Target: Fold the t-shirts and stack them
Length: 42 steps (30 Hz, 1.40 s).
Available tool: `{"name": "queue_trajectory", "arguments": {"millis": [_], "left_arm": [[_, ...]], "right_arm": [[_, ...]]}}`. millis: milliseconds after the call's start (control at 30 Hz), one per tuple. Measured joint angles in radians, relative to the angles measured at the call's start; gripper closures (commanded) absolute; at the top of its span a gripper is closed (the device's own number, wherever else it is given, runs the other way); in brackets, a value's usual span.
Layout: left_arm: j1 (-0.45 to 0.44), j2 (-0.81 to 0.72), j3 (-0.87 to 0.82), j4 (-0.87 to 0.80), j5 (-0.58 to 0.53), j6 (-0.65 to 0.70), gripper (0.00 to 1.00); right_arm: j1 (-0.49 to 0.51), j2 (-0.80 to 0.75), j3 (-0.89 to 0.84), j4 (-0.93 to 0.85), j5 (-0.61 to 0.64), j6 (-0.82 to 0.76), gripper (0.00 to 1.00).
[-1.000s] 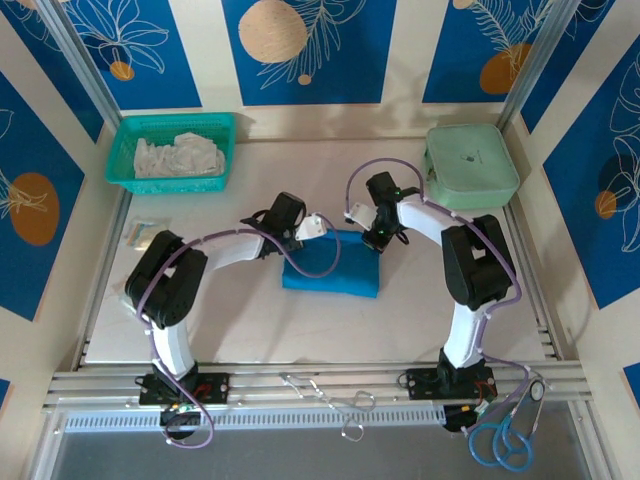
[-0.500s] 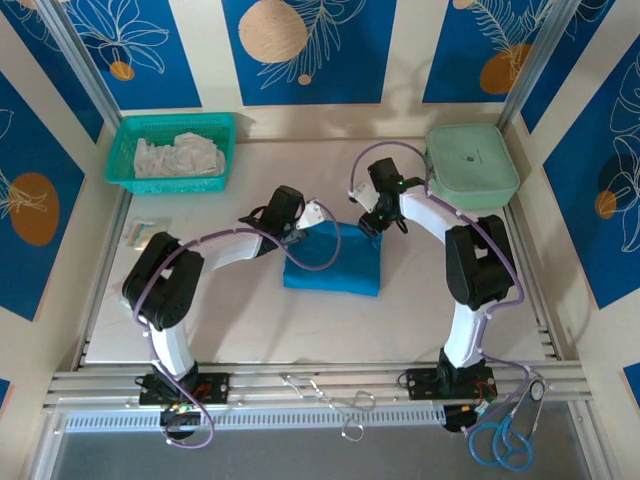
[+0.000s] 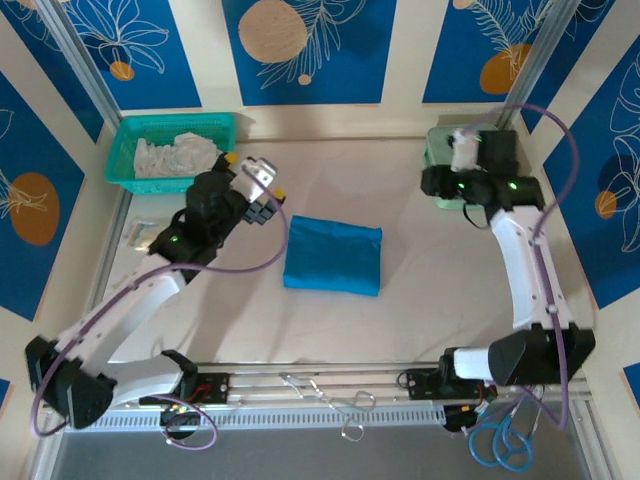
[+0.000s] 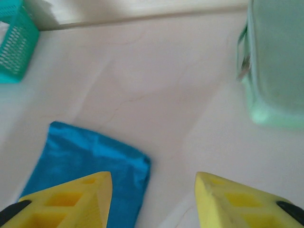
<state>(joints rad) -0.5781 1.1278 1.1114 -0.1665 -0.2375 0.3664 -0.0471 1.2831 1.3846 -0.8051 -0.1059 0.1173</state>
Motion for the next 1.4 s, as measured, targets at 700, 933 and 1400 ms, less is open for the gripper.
{"name": "queue_trajectory", "arguments": {"millis": [700,933,1400], "left_arm": [[0.000,0.303,-0.131,-0.363,0.217,-0.805,0.00],[0.000,0.522,-0.039,-0.309,0.245,-0.830,0.06],[0.002,0.759,0.092,-0.327,0.252,-0.854,0.59]], "right_arm": [[0.349,0.172,-0.534,0.274,0.018,0.489,0.29],[0.362,0.314,-0.494,0.286,0.106,0.505,0.29],[0.398,0.444,-0.373,0.184,0.199,0.516,0.68]]}}
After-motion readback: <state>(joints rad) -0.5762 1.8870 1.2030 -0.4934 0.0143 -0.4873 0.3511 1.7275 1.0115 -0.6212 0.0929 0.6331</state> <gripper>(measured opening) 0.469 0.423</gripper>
